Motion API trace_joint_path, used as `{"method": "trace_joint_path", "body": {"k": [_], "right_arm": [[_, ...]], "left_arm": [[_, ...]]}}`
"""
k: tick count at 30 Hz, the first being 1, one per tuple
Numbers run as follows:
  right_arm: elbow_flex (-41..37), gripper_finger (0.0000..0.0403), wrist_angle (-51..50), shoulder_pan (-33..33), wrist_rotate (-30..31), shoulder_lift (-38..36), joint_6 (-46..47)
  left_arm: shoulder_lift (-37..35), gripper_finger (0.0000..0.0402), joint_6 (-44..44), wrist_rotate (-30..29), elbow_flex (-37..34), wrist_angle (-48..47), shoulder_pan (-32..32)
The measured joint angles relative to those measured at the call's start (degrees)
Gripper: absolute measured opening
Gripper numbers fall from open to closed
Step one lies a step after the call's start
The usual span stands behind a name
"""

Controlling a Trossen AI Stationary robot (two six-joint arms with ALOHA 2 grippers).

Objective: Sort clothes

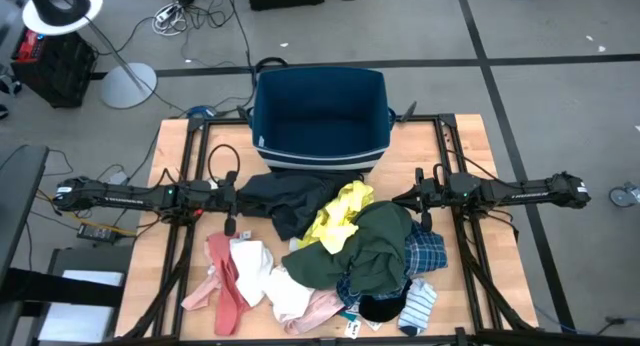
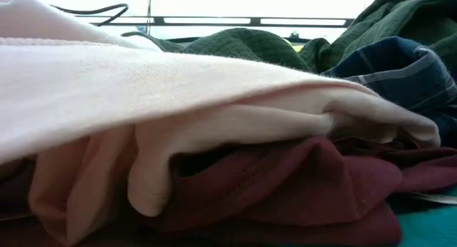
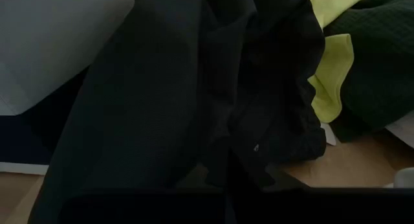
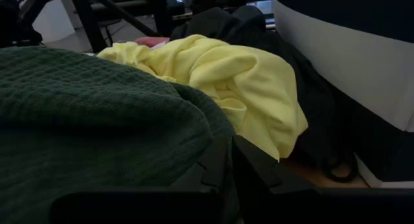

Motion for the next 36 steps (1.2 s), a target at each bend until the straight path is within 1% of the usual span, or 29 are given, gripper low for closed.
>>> {"method": "trace_joint_path", "body": {"k": [4, 13, 15, 17, 20, 23, 27, 30, 33, 36], "right_arm": [[-0.01, 0.0028, 0.00, 0.02, 0.00, 0.01, 0.12], [-0.01, 0.0027, 0.00, 0.04, 0.06, 0.01, 3.80], [0.00, 0.0025, -0.06, 0.04, 0.08, -0.01, 4.25], [0.86, 0.0016, -2.37, 0.04, 0.09, 0.03, 4.07], [5.21, 0.0004, -9.75, 0.04, 0.49, 0.05, 4.01], [10.79, 0.0003, -16.33, 0.04, 3.10, 0.53, 4.24], [18.98, 0.0002, -22.88, 0.04, 4.01, 2.91, 3.97], [24.93, 0.0001, -27.82, 0.04, 4.68, 6.56, 5.15], [30.39, 0.0001, -29.63, 0.04, 5.12, 11.68, 5.80], [35.25, 0.0001, -31.28, 0.06, 5.13, 17.86, 4.52]], "left_arm": [[0.00, 0.0011, 0.01, -0.01, 0.00, 0.00, 0.00], [0.01, 0.0011, 0.00, -0.02, -0.01, 0.00, 0.02], [-0.01, 0.0011, 0.01, 0.00, 0.01, -0.01, 0.02], [0.00, 0.0011, 0.01, -0.01, 0.00, -0.02, 0.00], [0.01, 0.0011, 0.00, 0.00, 0.01, -0.02, 0.02], [0.00, 0.0011, 0.00, -0.01, 0.00, -0.02, 0.01], [0.01, 0.0011, 0.00, -0.01, 0.00, -0.01, 0.01], [0.00, 0.0011, 0.00, 0.00, 0.00, -0.01, 0.02], [-0.01, 0.0011, 0.00, -0.02, -0.01, 0.00, 0.02], [-0.01, 0.0011, 0.00, 0.00, 0.01, 0.00, 0.00]]}}
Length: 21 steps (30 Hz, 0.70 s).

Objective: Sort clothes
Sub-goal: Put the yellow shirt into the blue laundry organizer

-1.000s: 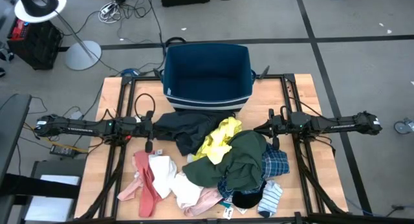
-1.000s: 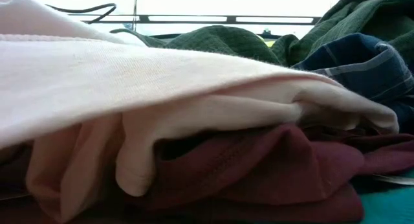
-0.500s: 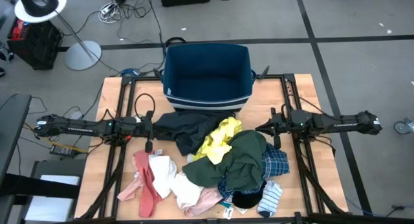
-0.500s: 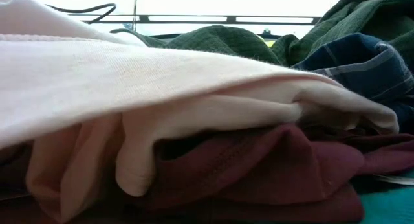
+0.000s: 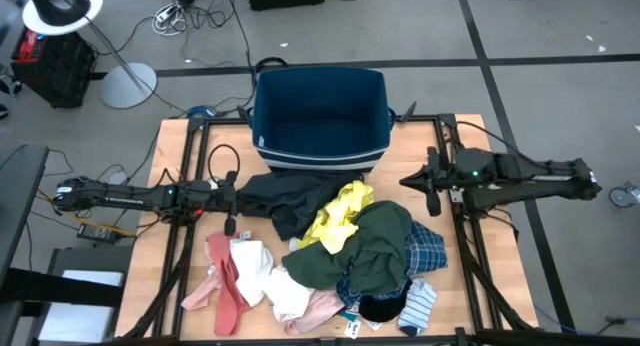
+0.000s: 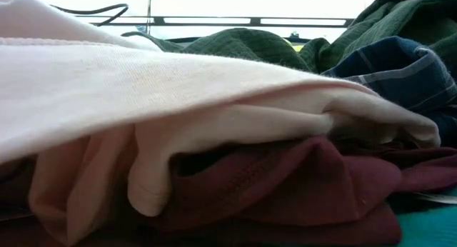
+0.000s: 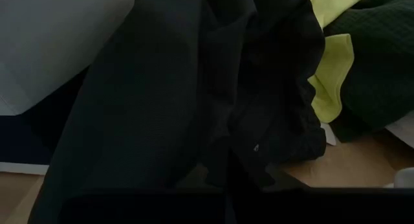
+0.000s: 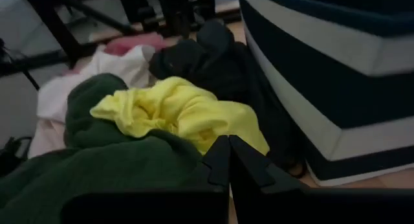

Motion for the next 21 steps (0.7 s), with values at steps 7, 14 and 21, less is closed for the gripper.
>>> {"method": "trace_joint_path", "body": {"k": [7, 14, 21], "right_arm": [[10.52, 0.0002, -5.65, -0.01, 1.06, 15.63, -1.92], [19.59, 0.0021, -5.50, -0.01, 1.10, 27.18, -6.52], [28.04, 0.0082, -9.92, -0.01, 1.11, 36.66, -6.11]], "left_arm": [[0.02, 0.0011, 0.00, 0.00, -0.02, -0.02, 0.00], [0.01, 0.0011, 0.01, -0.01, -0.01, 0.00, 0.00], [0.00, 0.0011, 0.01, -0.01, 0.00, 0.00, 0.00]]}}
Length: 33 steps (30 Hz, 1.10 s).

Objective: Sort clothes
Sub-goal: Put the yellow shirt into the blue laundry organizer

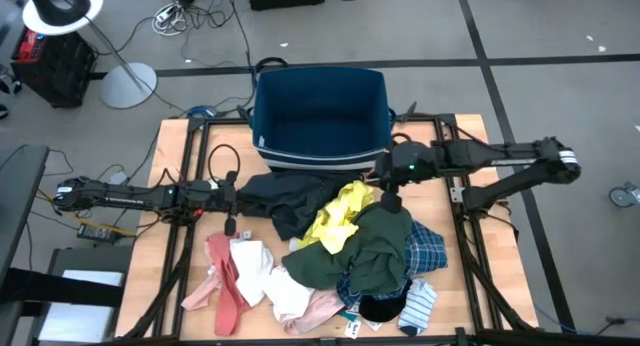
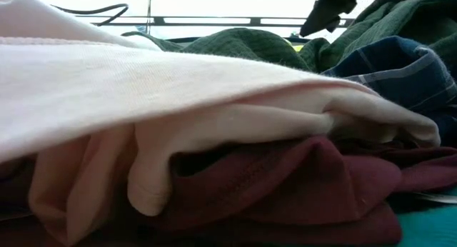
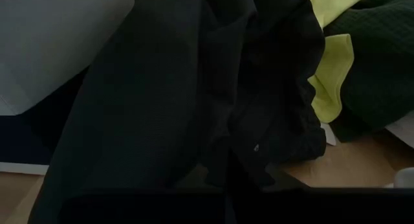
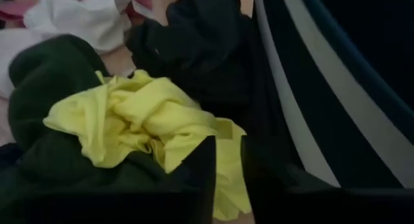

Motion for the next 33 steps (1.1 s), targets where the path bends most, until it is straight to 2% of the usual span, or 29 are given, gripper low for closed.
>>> {"method": "trace_joint_path", "body": {"k": [10, 18, 28, 31, 33], "right_arm": [[4.26, 0.0191, -2.91, 0.00, 0.00, 11.34, -0.52], [4.27, 0.0227, -2.74, 0.04, -0.13, 17.46, -3.61], [4.27, 0.0211, 0.85, 0.26, -2.38, 24.66, -6.88], [4.27, 0.0179, 3.45, 0.53, -2.96, 26.28, -6.98], [4.27, 0.0136, 4.49, 0.91, -2.99, 26.87, -7.52]], "left_arm": [[0.02, 0.0011, -0.02, -0.02, -0.02, 0.00, 0.01], [0.02, 0.0011, -0.02, -0.01, -0.01, 0.00, 0.00], [0.02, 0.0011, 0.00, 0.00, -0.02, 0.00, 0.02], [0.02, 0.0011, -0.02, 0.01, -0.02, 0.00, -0.01], [0.02, 0.0011, -0.01, -0.02, -0.02, 0.00, 0.00]]}}
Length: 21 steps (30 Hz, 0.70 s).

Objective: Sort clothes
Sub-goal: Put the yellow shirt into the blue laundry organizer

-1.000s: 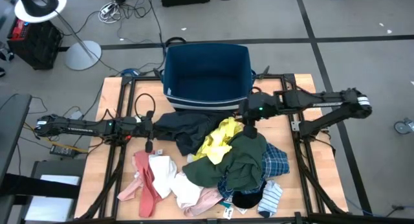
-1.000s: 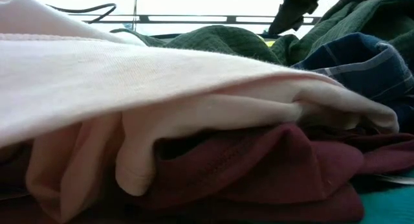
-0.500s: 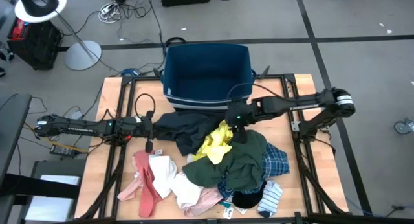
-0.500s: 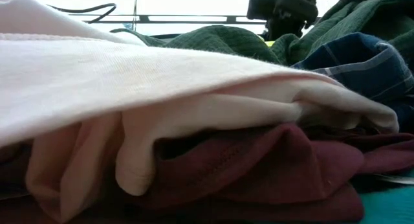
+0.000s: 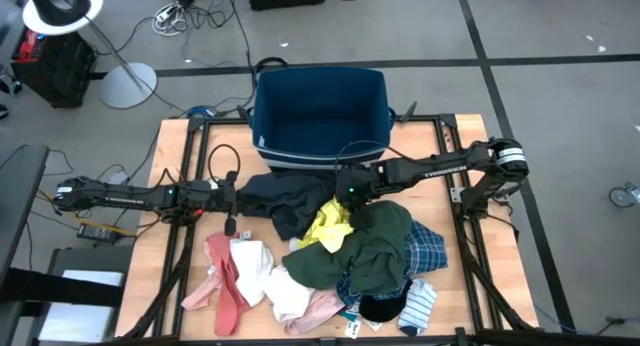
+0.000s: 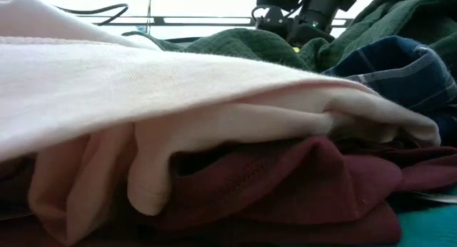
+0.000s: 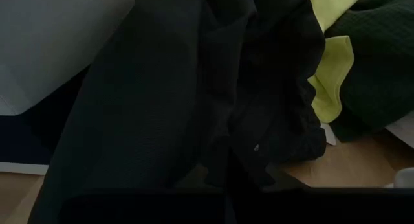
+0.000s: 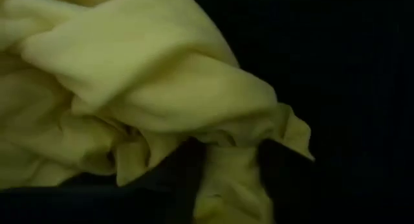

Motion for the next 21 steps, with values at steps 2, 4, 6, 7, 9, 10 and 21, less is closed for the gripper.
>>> {"method": "trace_joint_path", "body": {"k": [2, 4, 6, 7, 9, 10, 21], "right_arm": [[0.00, 0.0074, 0.14, 0.44, 0.02, 0.01, -0.65], [0.00, 0.0023, 0.13, 0.55, 0.02, -0.47, -1.07], [0.01, 0.0019, 0.12, 0.60, 0.26, -1.62, -0.66], [0.35, 0.0021, -0.48, 0.60, 0.35, -2.34, -0.19], [2.13, 0.0020, -2.37, 0.61, 0.70, -3.66, 0.44], [3.41, 0.0016, -3.74, 0.80, 1.61, -4.28, 0.91], [23.83, 0.0006, -16.96, 3.34, 12.21, -7.59, 1.03]], "left_arm": [[-0.01, 0.0011, 0.01, 0.01, 0.01, -0.01, 0.01], [-0.01, 0.0011, 0.00, 0.00, 0.01, 0.00, 0.01], [-0.01, 0.0011, 0.00, 0.00, 0.02, -0.01, 0.02], [-0.02, 0.0011, 0.00, 0.02, 0.02, 0.00, 0.00], [-0.01, 0.0011, 0.02, 0.02, 0.02, 0.00, 0.01], [-0.02, 0.0011, 0.02, 0.00, 0.02, -0.02, 0.00], [0.00, 0.0011, 0.00, 0.00, 0.00, 0.00, 0.00]]}}
